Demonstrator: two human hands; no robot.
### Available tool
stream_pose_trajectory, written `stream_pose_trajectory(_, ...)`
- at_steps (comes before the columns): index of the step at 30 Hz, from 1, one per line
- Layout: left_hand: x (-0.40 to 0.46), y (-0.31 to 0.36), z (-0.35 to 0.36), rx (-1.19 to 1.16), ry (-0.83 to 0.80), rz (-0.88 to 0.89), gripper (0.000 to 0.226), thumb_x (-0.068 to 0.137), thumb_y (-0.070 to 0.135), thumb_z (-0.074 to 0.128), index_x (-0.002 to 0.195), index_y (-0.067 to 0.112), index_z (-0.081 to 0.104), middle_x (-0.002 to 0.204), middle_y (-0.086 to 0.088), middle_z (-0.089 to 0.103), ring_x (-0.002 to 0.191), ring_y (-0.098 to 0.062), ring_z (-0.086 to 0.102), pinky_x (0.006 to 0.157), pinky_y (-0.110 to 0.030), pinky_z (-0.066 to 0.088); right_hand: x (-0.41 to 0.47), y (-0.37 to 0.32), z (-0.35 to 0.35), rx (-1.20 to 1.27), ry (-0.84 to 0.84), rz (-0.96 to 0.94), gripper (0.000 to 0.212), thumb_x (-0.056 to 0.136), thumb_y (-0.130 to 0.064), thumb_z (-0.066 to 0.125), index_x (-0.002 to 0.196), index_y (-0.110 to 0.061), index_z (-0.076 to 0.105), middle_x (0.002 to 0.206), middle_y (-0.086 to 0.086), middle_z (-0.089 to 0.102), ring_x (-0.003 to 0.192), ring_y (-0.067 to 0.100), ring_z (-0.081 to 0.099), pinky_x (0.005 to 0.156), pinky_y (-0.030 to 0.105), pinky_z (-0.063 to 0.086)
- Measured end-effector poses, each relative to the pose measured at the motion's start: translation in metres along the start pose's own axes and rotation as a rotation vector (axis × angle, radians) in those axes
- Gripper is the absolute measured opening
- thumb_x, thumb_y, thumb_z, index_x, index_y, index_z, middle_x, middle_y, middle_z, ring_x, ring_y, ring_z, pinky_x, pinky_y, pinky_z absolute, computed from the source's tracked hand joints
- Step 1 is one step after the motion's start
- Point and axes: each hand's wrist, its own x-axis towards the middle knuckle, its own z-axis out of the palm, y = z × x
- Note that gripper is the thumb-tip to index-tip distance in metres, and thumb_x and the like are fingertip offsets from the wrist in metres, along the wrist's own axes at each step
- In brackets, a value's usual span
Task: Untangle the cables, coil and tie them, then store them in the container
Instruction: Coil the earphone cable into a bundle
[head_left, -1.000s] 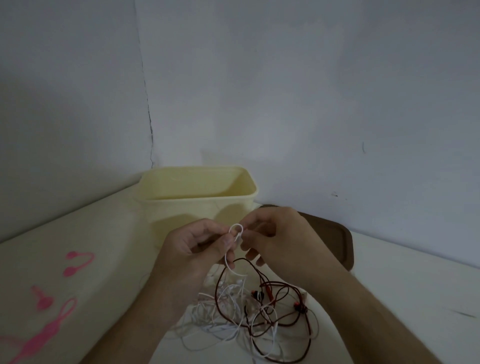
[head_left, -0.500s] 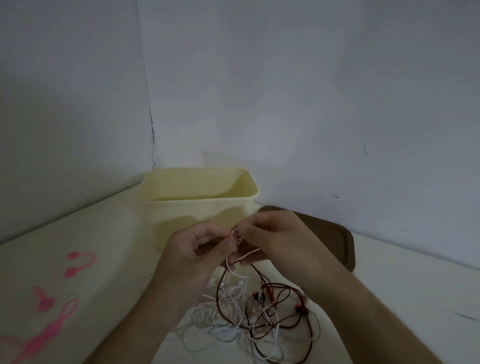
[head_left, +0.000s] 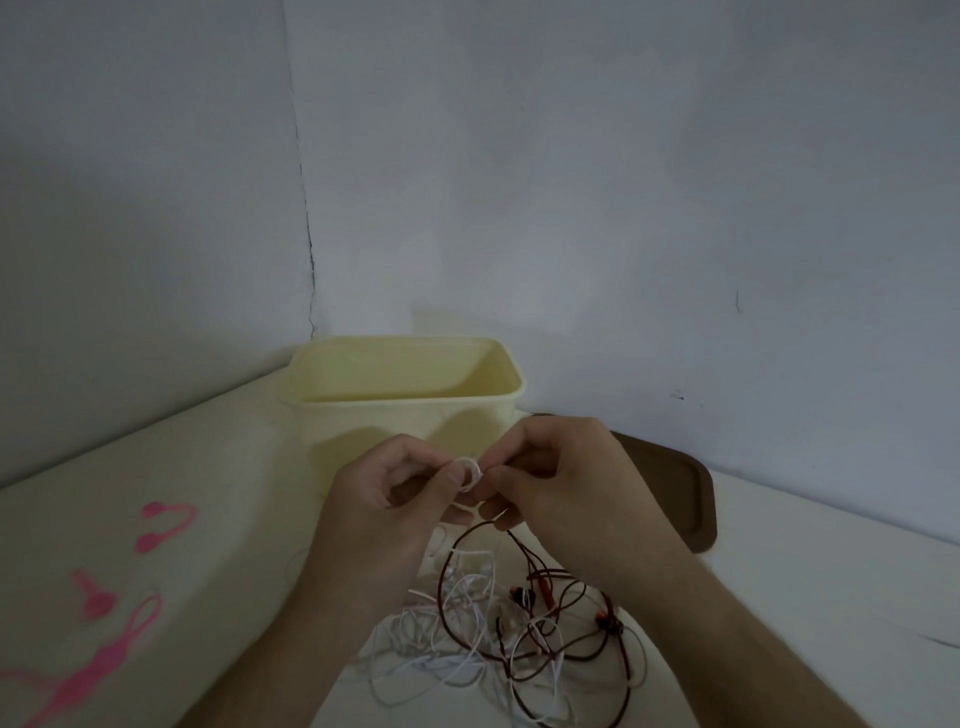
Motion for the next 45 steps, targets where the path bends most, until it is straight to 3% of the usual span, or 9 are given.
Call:
stream_pose_trajectory(6,-0.002,0.001,0.000,-0.026,0.005,0.009,0.005,0.088,-0.001,0.077,0.085,0.003,0.077,0.095,-0.008,0.080,0.081,-0.028,0.078,0.067,-0.037,0.065,0.000,0.001,0.002,0.038,-0.017,0.009,0.014,0.098,-0.016,0.073,0.086,-0.017,0.077,0.078,0.004,0.080,0.074,0.022,0.079,0.076,0.049,0.068)
stream_pose_trajectory(13,-0.004,0.003,0.002,-0.075,-0.012,-0.005,0.003,0.085,-0.007,0.076,0.087,-0.004,0.076,0.104,-0.005,0.081,0.089,-0.024,0.079,0.073,-0.026,0.063,0.002,0.005,0.002,0.032,-0.039,0.010,0.015,0.100,-0.012,0.071,0.086,-0.016,0.075,0.079,0.007,0.081,0.076,0.025,0.080,0.078,0.053,0.067)
stream_pose_trajectory(19,-0.004,0.004,-0.001,-0.052,-0.029,0.008,0.006,0.086,-0.002,0.077,0.090,0.002,0.078,0.097,-0.006,0.082,0.091,-0.023,0.079,0.082,-0.025,0.062,0.002,0.005,0.004,-0.001,0.015,-0.014,0.012,0.098,-0.013,0.074,0.089,-0.020,0.071,0.078,0.003,0.080,0.070,0.019,0.079,0.075,0.052,0.067)
stream_pose_trajectory(25,-0.003,0.006,-0.002,-0.051,-0.013,-0.034,0.004,0.087,0.003,0.078,0.091,0.006,0.080,0.089,-0.011,0.081,0.088,-0.029,0.079,0.084,-0.032,0.063,-0.002,0.010,0.008,-0.249,0.088,-0.255,0.027,0.096,-0.014,0.074,0.093,-0.035,0.057,0.074,-0.008,0.075,0.064,0.012,0.072,0.065,0.044,0.061)
stream_pose_trajectory(30,-0.002,0.006,-0.002,-0.092,-0.015,-0.082,0.006,0.089,0.002,0.075,0.093,0.000,0.078,0.087,-0.015,0.080,0.078,-0.031,0.078,0.071,-0.026,0.062,0.000,0.015,0.009,-0.493,0.105,-0.485,0.025,0.091,-0.017,0.077,0.096,-0.038,0.065,0.092,-0.018,0.058,0.076,0.011,0.063,0.060,0.040,0.058)
stream_pose_trajectory(37,-0.001,0.005,-0.003,-0.094,-0.020,-0.113,0.007,0.091,0.007,0.074,0.095,0.001,0.078,0.087,-0.018,0.079,0.075,-0.029,0.077,0.076,-0.036,0.065,-0.005,0.015,0.007,-0.585,0.084,-0.580,0.018,0.089,-0.028,0.079,0.097,-0.036,0.065,0.102,-0.018,0.056,0.079,0.010,0.060,0.060,0.039,0.056)
stream_pose_trajectory(45,-0.003,0.007,-0.002,-0.122,-0.044,-0.108,0.007,0.090,0.007,0.074,0.093,0.002,0.078,0.087,-0.017,0.079,0.077,-0.025,0.077,0.069,-0.022,0.059,-0.008,0.014,0.013,-0.619,0.104,-0.644,0.004,0.094,-0.026,0.068,0.095,-0.029,0.065,0.095,-0.014,0.056,0.074,0.008,0.052,0.053,0.035,0.052)
